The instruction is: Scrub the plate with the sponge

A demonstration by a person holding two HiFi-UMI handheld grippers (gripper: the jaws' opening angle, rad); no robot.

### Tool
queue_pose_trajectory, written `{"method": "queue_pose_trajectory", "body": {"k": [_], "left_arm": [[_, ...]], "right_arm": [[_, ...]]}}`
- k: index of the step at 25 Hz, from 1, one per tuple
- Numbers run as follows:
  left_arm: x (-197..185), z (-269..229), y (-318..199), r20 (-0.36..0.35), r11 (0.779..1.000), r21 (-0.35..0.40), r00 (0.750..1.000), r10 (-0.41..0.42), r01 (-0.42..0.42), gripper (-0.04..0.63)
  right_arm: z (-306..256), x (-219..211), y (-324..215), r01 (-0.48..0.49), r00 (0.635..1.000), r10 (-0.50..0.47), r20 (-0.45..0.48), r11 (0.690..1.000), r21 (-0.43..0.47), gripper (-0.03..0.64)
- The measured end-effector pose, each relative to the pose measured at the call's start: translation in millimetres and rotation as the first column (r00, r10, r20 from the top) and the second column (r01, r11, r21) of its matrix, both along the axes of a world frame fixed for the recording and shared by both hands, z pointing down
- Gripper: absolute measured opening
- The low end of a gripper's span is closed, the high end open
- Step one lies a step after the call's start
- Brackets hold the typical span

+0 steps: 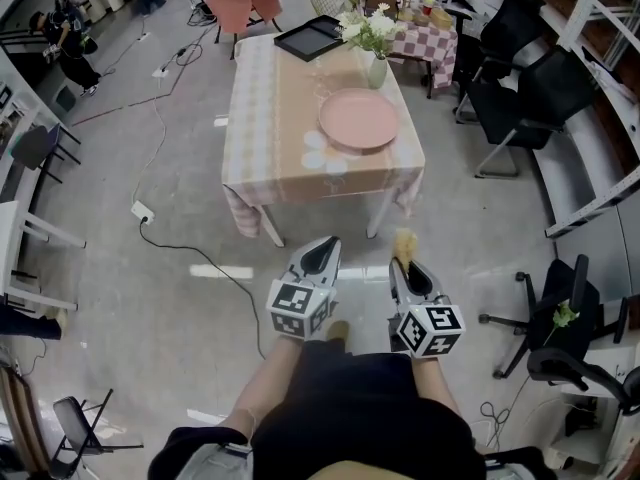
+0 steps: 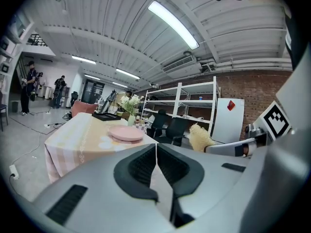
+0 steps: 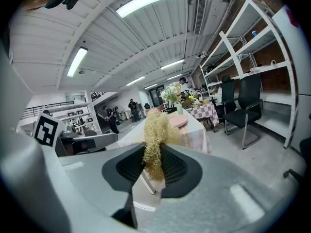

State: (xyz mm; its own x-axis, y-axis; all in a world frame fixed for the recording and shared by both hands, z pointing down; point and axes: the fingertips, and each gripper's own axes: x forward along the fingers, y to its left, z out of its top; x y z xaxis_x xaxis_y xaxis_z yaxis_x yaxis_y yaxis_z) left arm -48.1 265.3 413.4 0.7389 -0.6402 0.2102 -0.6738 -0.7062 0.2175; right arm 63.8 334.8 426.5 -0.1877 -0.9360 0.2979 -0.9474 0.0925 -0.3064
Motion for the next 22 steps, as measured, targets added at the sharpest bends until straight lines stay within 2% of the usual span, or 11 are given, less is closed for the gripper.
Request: {"method": "queue_pose_trajectory", "body": {"k": [7,22], "left_arm": [[-7.3,8.3,-26.1,0.007,1.0,-0.012,1.0,-0.006,0.006,0.017],[-12.0,28.6,-31.5,0.022,0.998,-0.056,1.0,0.02,-0.019,0.017]], "right_arm": [[6.6,-4.9,-28.4,-0.006,1.0,0.006,0.008,1.0,0.0,0.081],[9.9,-11.1,-38.0,-0.01,1.0,0.011,0.029,1.0,-0.019,0.081]]}}
